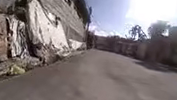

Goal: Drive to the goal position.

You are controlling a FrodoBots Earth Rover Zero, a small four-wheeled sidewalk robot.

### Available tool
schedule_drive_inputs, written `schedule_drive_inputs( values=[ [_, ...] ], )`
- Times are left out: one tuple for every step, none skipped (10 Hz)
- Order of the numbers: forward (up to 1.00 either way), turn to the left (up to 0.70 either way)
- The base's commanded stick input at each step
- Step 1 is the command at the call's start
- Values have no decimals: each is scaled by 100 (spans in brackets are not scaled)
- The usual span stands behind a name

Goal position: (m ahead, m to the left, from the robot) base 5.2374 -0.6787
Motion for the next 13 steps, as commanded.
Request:
schedule_drive_inputs(
  values=[
    [85,0],
    [85,0],
    [85,0],
    [85,0],
    [85,0],
    [85,0],
    [85,0],
    [85,0],
    [85,0],
    [85,0],
    [85,0],
    [85,0],
    [85,0]
  ],
)
